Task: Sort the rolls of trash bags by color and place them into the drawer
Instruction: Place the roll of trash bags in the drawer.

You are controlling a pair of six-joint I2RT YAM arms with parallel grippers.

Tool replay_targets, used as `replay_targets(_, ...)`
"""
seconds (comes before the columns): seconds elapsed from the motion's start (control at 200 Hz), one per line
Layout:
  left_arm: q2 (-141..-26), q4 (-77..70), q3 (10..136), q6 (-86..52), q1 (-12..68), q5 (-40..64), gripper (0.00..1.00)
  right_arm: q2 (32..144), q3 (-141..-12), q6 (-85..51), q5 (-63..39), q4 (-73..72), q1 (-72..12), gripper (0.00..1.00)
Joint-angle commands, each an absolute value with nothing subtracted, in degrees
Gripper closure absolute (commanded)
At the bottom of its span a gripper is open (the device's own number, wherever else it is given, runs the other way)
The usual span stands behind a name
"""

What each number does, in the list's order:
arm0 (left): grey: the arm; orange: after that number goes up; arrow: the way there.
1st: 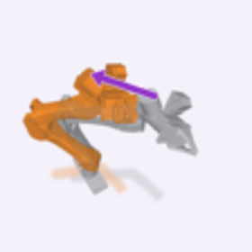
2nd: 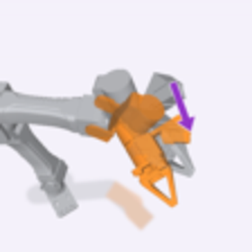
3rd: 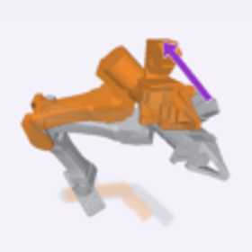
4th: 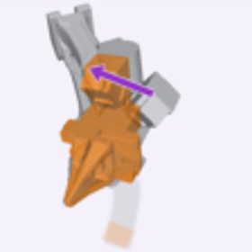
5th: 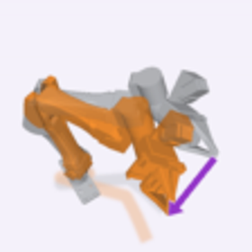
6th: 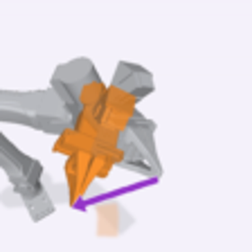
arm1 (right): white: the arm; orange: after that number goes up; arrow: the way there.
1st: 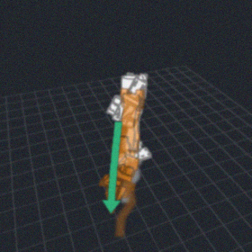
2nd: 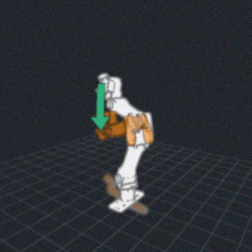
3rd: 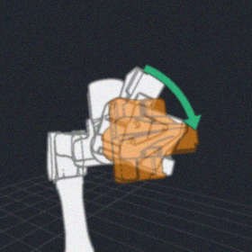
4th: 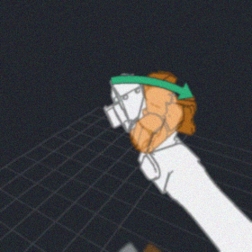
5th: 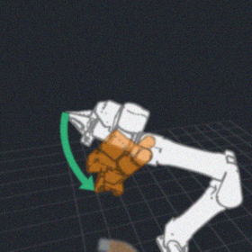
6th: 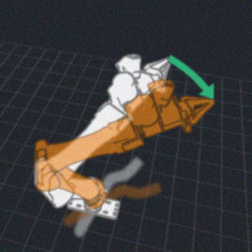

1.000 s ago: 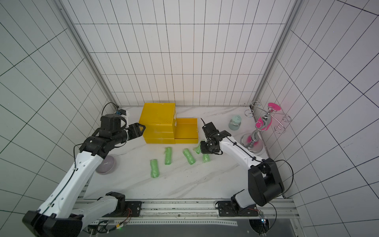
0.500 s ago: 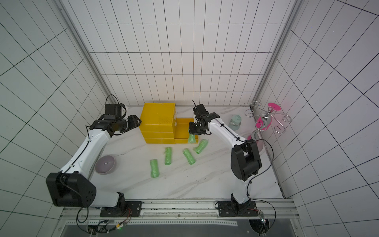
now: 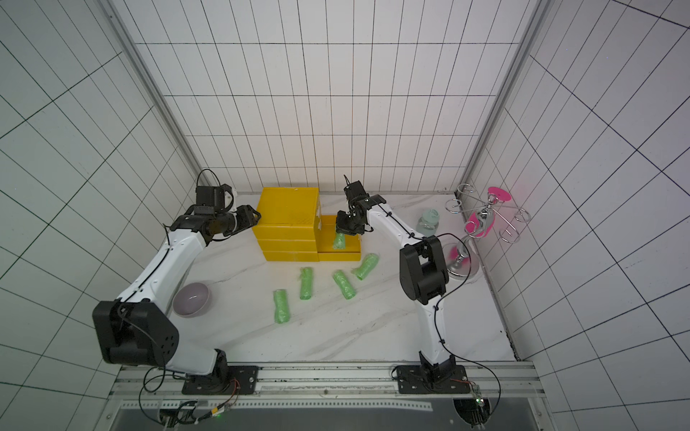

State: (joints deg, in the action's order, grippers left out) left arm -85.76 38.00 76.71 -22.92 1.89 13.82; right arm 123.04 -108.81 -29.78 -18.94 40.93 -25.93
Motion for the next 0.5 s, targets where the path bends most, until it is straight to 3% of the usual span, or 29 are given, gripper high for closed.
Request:
replay_targets(0.0, -87.86, 38.41, 77.16, -22.76, 2.23, 14.65, 0.44, 126.05, -113.21, -31.27, -20.47, 41.73, -25.47, 0.89)
replay_targets(0.35, -88.92, 37.97, 77.48, -22.68, 2.27, 16.65, 0.47, 136.23, -122.14, -36.00, -26.11, 40.81, -26.89, 0.84)
replay_targets(0.495, -88.78, 37.97, 77.24, -22.85, 2.29, 17.51, 0.47, 137.96, -122.34, -39.13, -28.58, 37.77, -27.37, 0.75)
